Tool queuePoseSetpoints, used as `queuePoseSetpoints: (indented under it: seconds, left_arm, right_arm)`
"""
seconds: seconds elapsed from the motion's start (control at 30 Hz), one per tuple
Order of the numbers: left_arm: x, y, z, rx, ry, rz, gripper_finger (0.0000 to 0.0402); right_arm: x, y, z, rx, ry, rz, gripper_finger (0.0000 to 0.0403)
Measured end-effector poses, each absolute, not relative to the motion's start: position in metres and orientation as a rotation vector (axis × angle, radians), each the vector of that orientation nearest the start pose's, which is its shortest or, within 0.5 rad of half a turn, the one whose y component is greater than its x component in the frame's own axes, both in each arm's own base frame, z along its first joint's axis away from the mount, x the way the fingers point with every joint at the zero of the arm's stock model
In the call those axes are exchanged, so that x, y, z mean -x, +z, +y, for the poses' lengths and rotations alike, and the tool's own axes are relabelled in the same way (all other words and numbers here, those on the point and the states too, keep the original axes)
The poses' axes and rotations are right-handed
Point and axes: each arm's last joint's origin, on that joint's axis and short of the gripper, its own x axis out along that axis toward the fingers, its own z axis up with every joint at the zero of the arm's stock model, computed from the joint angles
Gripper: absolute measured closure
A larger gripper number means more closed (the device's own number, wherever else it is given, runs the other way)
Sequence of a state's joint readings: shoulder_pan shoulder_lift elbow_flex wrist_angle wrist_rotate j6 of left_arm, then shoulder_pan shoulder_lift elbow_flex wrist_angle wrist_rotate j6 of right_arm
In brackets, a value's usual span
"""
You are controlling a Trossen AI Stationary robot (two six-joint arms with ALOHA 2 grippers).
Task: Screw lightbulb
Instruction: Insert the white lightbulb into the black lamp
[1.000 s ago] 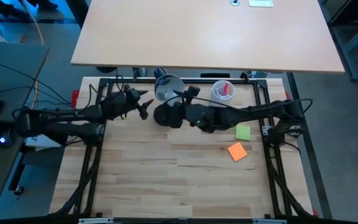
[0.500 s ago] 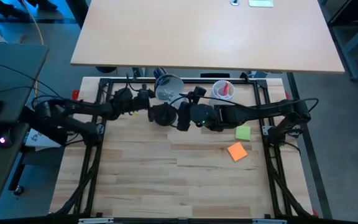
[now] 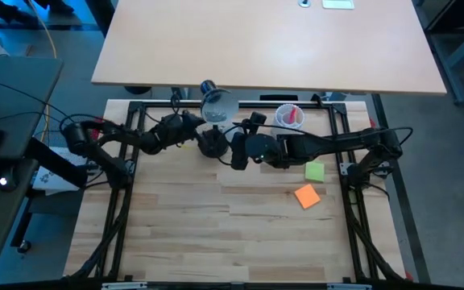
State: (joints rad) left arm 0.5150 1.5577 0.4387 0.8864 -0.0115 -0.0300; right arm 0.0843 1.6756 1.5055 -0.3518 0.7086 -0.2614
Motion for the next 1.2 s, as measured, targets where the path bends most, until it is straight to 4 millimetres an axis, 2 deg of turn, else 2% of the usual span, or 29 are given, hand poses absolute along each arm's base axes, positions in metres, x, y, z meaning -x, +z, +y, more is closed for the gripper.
queuePoseSetpoints:
  seconds: [0.07, 0.27, 0.43, 0.7, 0.8, 1.0, 1.2]
  left_arm:
    - [-0.242, 0.152, 0.138, 0.040, 0.515, 0.190, 0.0157]
    - [-0.262, 0.153, 0.148, 0.043, 0.496, 0.163, 0.0157]
    - [-0.274, 0.152, 0.143, 0.044, 0.416, 0.166, 0.0157]
    - [-0.281, 0.156, 0.113, 0.160, 0.333, 0.223, 0.0171]
    - [-0.283, 0.157, 0.099, 0.164, 0.309, 0.258, 0.0174]
    - [-0.285, 0.157, 0.073, 0.135, 0.406, 0.334, 0.0174]
    - [-0.287, 0.156, 0.058, 0.097, 0.473, 0.347, 0.0174]
  right_arm:
    - [-0.377, 0.339, 0.013, 0.455, -0.541, 0.569, 0.0139]
    - [-0.377, 0.338, 0.013, 0.461, -0.534, 0.581, 0.0139]
    - [-0.376, 0.337, 0.013, 0.468, -0.531, 0.599, 0.0139]
    - [-0.366, 0.330, 0.013, 0.533, -0.535, 0.725, 0.0139]
    - [-0.364, 0.333, 0.016, 0.522, -0.528, 0.708, 0.0139]
    - [-0.360, 0.339, 0.028, 0.544, -0.484, 0.681, 0.0139]
    - [-0.344, 0.348, 0.039, 0.555, -0.421, 0.707, 0.0139]
